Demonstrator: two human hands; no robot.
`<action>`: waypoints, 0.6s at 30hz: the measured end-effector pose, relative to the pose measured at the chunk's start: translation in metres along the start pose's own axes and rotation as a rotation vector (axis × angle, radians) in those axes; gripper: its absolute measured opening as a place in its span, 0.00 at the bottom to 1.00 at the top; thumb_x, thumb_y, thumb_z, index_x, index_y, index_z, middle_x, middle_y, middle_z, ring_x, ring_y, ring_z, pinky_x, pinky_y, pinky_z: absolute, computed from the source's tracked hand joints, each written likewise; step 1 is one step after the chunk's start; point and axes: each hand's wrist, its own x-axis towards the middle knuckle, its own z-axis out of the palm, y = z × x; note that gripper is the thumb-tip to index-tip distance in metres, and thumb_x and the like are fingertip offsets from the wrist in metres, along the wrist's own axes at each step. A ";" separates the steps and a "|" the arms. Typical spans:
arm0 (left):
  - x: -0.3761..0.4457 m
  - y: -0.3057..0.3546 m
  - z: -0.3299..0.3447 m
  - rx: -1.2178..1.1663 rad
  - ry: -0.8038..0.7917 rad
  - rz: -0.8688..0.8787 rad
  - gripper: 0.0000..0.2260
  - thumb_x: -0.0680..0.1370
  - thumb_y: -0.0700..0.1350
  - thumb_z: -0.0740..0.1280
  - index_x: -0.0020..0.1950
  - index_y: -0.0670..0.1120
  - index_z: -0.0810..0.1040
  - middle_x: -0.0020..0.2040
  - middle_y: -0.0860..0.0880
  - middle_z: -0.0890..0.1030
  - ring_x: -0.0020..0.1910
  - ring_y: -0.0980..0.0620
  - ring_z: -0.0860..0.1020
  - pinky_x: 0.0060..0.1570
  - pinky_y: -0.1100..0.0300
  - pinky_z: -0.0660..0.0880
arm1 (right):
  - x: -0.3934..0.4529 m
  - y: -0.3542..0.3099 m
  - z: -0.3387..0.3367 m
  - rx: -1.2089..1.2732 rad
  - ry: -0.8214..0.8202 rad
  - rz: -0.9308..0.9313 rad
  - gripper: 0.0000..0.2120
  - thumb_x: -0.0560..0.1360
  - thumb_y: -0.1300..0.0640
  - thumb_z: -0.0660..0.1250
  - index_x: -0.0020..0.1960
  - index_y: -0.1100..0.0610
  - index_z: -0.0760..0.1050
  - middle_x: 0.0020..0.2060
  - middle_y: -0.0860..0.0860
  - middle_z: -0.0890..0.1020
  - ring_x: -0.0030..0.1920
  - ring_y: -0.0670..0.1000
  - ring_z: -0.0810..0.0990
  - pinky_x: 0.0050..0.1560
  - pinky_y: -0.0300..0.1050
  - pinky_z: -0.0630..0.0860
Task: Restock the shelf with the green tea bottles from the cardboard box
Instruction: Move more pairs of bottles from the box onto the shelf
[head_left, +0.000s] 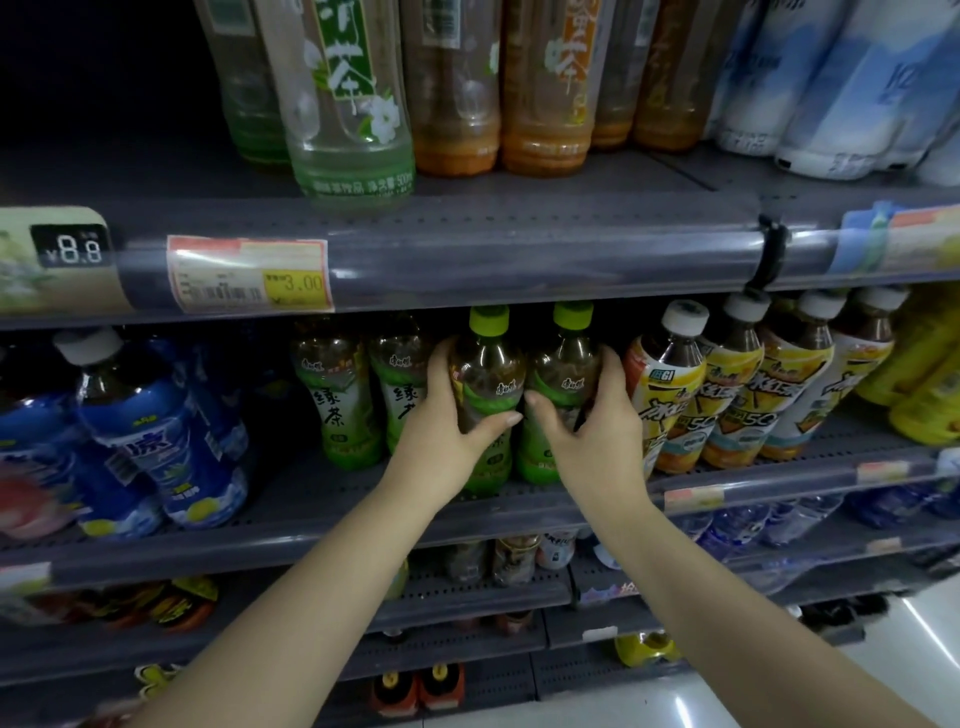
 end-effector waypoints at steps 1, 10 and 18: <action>-0.001 0.000 0.001 -0.003 -0.007 0.001 0.42 0.72 0.54 0.71 0.76 0.54 0.47 0.69 0.53 0.70 0.65 0.55 0.71 0.61 0.62 0.67 | -0.001 0.000 0.002 0.005 -0.004 0.009 0.38 0.71 0.51 0.72 0.74 0.57 0.56 0.64 0.54 0.74 0.66 0.52 0.73 0.64 0.52 0.74; -0.019 -0.038 0.036 0.050 0.062 -0.085 0.27 0.76 0.49 0.68 0.72 0.48 0.62 0.66 0.49 0.72 0.65 0.53 0.71 0.59 0.63 0.65 | -0.018 0.028 0.011 -0.091 -0.107 0.129 0.22 0.72 0.58 0.71 0.62 0.60 0.66 0.53 0.55 0.78 0.56 0.56 0.78 0.50 0.40 0.73; -0.013 -0.038 0.038 -0.008 0.011 -0.097 0.25 0.79 0.45 0.62 0.72 0.44 0.55 0.63 0.51 0.71 0.59 0.59 0.67 0.55 0.66 0.64 | -0.008 0.034 0.020 -0.075 -0.184 0.225 0.17 0.74 0.58 0.70 0.57 0.62 0.67 0.49 0.54 0.79 0.55 0.55 0.78 0.47 0.39 0.70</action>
